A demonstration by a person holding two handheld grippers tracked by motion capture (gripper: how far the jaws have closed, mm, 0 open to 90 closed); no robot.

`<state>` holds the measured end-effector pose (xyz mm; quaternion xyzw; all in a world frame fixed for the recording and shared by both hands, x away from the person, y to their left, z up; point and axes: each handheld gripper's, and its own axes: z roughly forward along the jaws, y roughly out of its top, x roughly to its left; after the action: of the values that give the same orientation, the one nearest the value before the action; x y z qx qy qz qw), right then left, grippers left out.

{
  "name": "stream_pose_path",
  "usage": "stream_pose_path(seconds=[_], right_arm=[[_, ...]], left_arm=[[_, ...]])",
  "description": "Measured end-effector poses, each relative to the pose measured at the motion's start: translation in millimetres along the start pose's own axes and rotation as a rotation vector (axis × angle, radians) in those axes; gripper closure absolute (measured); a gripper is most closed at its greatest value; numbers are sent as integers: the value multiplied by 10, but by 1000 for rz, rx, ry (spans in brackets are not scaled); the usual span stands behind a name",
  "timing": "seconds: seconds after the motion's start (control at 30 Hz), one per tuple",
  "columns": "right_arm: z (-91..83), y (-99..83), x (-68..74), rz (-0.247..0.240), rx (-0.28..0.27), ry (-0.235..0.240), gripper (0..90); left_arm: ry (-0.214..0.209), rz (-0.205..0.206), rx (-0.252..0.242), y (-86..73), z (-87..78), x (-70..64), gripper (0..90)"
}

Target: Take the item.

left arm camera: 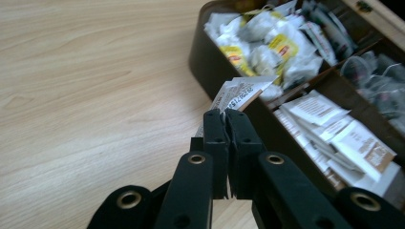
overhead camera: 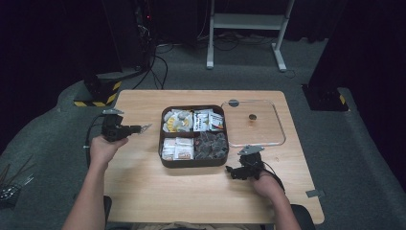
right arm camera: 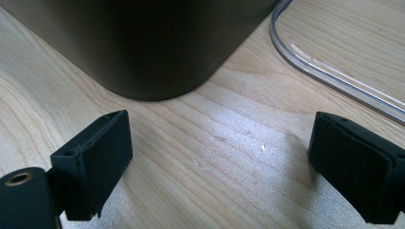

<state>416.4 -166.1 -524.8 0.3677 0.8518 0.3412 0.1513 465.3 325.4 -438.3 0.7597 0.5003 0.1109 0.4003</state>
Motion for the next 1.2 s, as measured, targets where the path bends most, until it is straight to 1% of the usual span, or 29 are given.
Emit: stream_pose_path(seconds=[0.17, 0.2, 0.27, 0.33, 0.37, 0.43, 0.47, 0.53, 0.63, 0.67, 0.77, 0.8, 0.87, 0.97, 1.03, 1.1, 1.2], right_arm=[[0, 0, 0, 0, 0, 0, 77], [0, 0, 0, 0, 0, 0, 78], [1, 0, 0, 0, 0, 0, 77], [0, 0, 0, 0, 0, 0, 78], [0, 0, 0, 0, 0, 0, 77], [0, 0, 0, 0, 0, 0, 77], [0, 0, 0, -1, 0, -1, 78], [0, -1, 0, -1, -1, -1, 78], [-1, -2, -1, -2, -1, -2, 79], [-1, -2, -1, -1, -1, -2, 79], [-2, -2, -1, -2, -1, -2, 79], [-3, -3, 0, -1, -1, -3, 79], [-4, -5, 2, 0, -1, -4, 80], [-4, -5, 1, 0, -1, -4, 79], [-4, -5, 2, 0, -1, -4, 79], [-4, -5, 2, 0, -1, -4, 79], [-4, -5, 1, -1, -1, -4, 79]], left_arm=[[14, -26, 15, -29, 46, 75, 878], [17, -30, 20, -35, 60, 89, 878], [37, -30, 36, -50, 94, 118, 878], [41, -41, 47, -70, 135, 151, 878], [40, -38, 53, -85, 167, 169, 878], [51, -37, 87, -122, 252, 196, 878], [47, -51, 110, -147, 313, 223, 878], [37, -71, 123, -164, 375, 243, 879], [45, -72, 143, -175, 461, 253, 879], [46, -65, 148, -176, 488, 252, 879], [41, -54, 142, -171, 533, 234, 879], [36, -56, 142, -171, 544, 229, 879], [25, -53, 156, -177, 575, 216, 880], [14, -33, 173, -193, 622, 200, 879], [0, -43, 164, -197, 635, 202, 879], [-23, -65, 154, -206, 650, 216, 876], [-30, -56, 150, -211, 652, 213, 865]])
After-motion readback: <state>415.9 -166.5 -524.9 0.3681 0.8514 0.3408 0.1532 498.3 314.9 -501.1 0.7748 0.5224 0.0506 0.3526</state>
